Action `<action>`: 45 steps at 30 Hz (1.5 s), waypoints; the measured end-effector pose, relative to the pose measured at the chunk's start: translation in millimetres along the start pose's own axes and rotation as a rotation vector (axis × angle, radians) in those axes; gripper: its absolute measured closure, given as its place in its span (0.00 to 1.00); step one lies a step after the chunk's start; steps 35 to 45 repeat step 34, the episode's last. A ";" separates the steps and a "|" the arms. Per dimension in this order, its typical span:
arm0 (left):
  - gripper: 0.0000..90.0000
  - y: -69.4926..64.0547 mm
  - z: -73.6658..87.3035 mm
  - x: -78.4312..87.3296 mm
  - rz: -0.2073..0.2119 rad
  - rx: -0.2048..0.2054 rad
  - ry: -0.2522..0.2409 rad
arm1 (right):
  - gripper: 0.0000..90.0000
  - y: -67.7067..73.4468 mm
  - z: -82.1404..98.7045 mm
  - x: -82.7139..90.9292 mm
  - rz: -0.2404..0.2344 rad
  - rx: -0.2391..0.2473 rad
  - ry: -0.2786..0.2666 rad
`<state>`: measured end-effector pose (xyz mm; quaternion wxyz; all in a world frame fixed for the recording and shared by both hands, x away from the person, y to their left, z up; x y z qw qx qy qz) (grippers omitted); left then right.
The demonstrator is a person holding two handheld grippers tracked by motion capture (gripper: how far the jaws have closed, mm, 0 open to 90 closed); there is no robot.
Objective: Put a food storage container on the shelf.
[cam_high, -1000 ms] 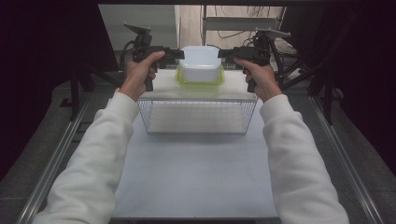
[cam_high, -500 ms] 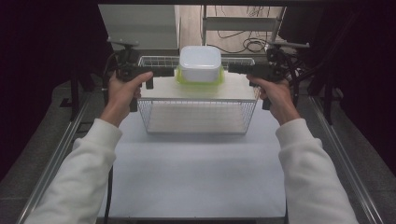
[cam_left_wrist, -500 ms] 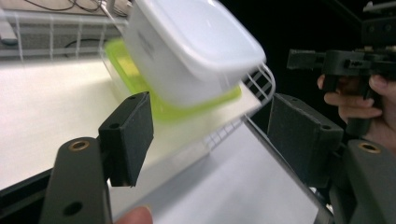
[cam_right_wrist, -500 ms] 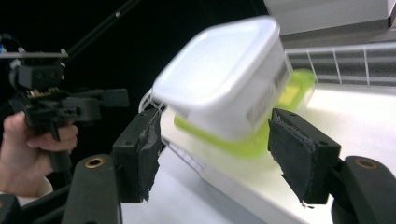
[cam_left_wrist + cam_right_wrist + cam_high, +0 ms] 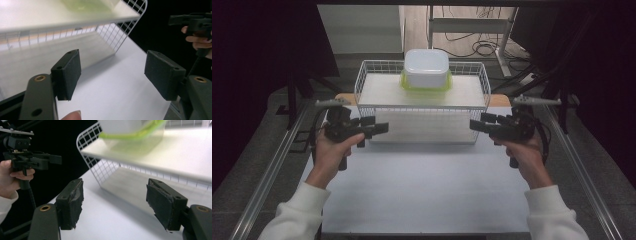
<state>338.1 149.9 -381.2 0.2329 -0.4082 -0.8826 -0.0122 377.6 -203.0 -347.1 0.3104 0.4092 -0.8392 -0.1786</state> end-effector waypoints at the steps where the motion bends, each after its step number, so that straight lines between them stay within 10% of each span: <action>1: 0.32 -2.1 9.5 0.6 -0.012 -0.010 0.012 | 0.33 -1.3 8.1 1.7 -0.002 0.001 -0.002; 16: 0.29 -20.3 136.2 -11.2 -0.057 0.009 0.183 | 0.31 -38.8 133.0 -8.3 0.087 -0.052 0.113; 24: 0.28 -14.9 139.5 -13.6 -0.108 0.004 0.190 | 0.29 -57.1 151.4 -14.5 0.161 -0.046 0.171; 45: 0.27 -7.8 145.6 -13.8 -0.134 0.003 0.211 | 0.28 -60.8 151.1 -10.9 0.153 -0.060 0.149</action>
Point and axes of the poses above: each handheld gripper's, and its own axes: x roughly backward along the jaws, z roughly out of its underside, y roughly to its left, the point moved 6 cm from there along -x, roughly forward along the jaws, and after that the axes turned 15 degrees about -x, right-handed, at the moved point
